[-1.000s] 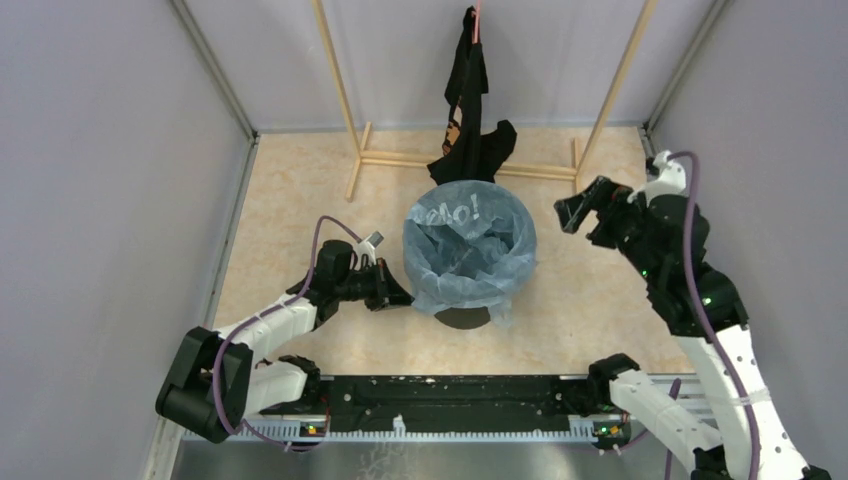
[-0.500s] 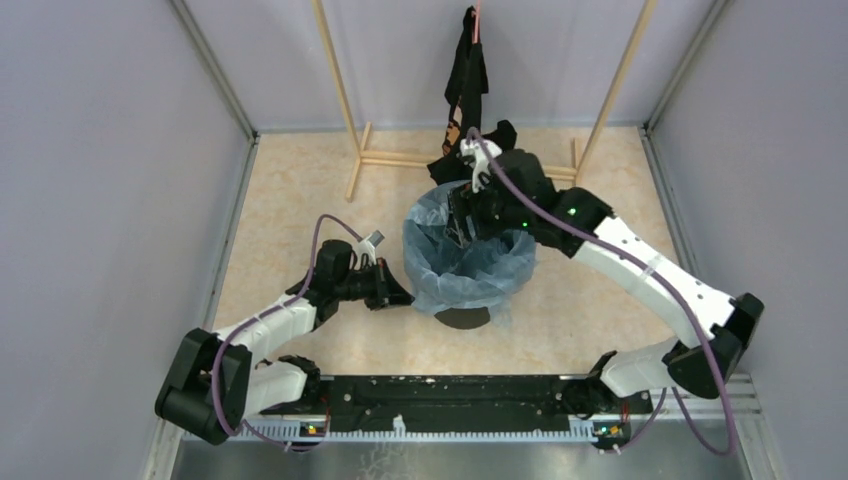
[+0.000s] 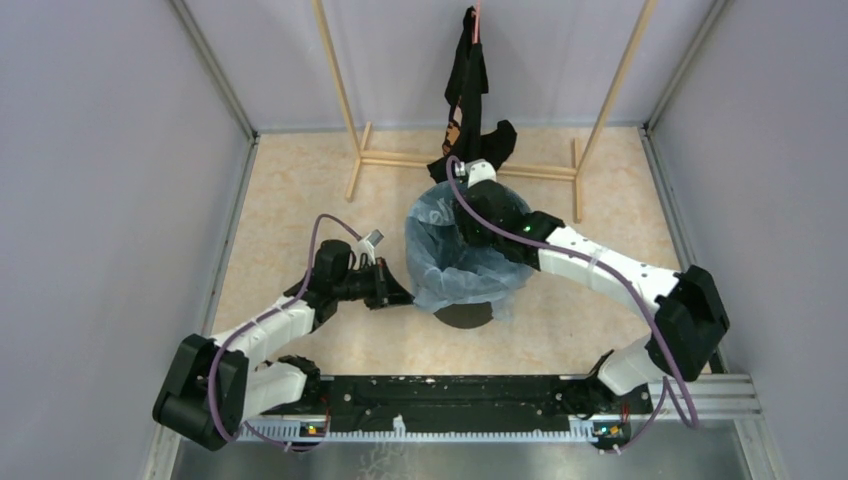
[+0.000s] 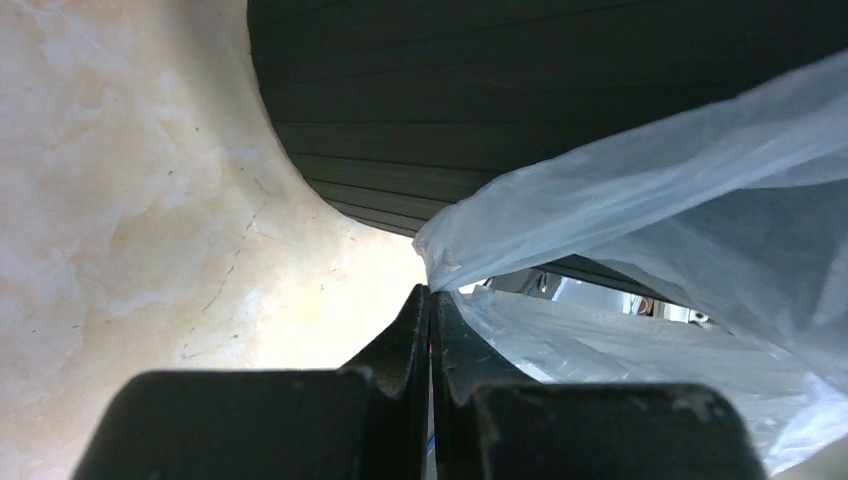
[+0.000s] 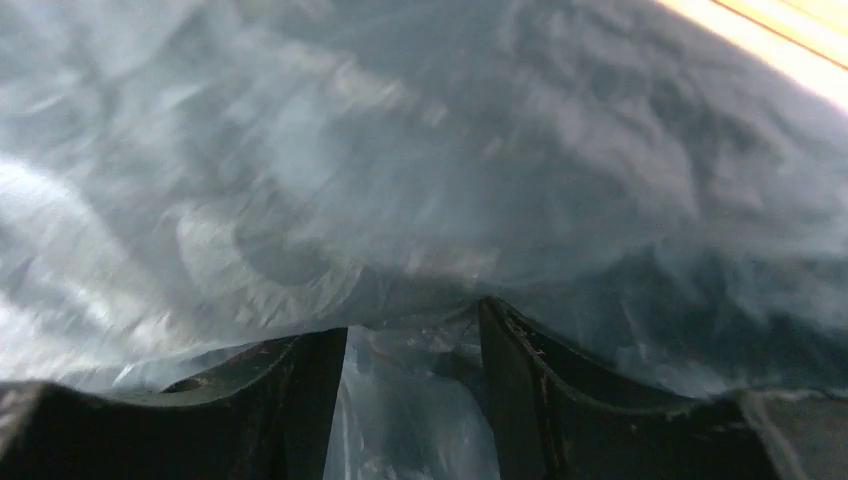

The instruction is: Put the trash bags into the trash bin

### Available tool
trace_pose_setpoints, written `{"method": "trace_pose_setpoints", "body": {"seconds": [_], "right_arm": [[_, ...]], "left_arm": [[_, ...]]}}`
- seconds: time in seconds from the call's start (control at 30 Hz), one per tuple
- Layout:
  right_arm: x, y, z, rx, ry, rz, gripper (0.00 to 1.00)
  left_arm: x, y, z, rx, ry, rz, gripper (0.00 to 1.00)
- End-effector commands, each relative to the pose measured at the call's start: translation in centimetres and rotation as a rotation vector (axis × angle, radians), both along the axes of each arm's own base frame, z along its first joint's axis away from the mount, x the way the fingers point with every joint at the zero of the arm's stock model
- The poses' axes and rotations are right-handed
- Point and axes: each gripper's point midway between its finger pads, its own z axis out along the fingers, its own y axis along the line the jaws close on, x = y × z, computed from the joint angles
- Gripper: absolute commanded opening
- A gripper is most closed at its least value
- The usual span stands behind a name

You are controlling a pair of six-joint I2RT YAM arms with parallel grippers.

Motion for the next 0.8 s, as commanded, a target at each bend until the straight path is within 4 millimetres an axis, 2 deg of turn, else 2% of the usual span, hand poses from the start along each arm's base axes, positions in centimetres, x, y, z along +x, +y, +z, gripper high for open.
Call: {"method": "trace_pose_setpoints", "body": {"seconds": [0.0,0.1,0.17,0.3,0.47,0.6,0.77], "right_arm": [[3.4,0.6,2.2,0.083,-0.141,-0.14,0.53],[2.4,1.1,3.4,0.108,-0.115,-0.086,0.59],[1.0,1.0,4.0,0.115,-0.083,-0.035,0.66],[-2.7,-0.2,4.8,0.105,-0.009,0.064,0.78],[-6.5,-1.8,5.0,0.059,0.079,0.176,0.87],[-8.3,-1.5,2.7,0.008,0.165,0.291,0.81],[-8.5,-0.1,0.3,-0.037,0.214,0.35,0.57]], "left_arm": [[-0.1,0.0,1.0,-0.011,-0.059,-0.006,0.04],[-0.2,0.2,0.9,-0.002,-0.059,-0.003,0.04],[-0.2,0.2,0.7,0.001,-0.057,-0.002,0.04],[0.0,0.1,0.4,0.004,-0.049,-0.006,0.04],[-0.1,0.0,-0.3,0.003,-0.038,-0.02,0.04],[0.0,-0.2,-0.4,-0.006,-0.029,-0.03,0.04],[0.1,-0.4,0.2,-0.017,-0.04,-0.029,0.04]]}}
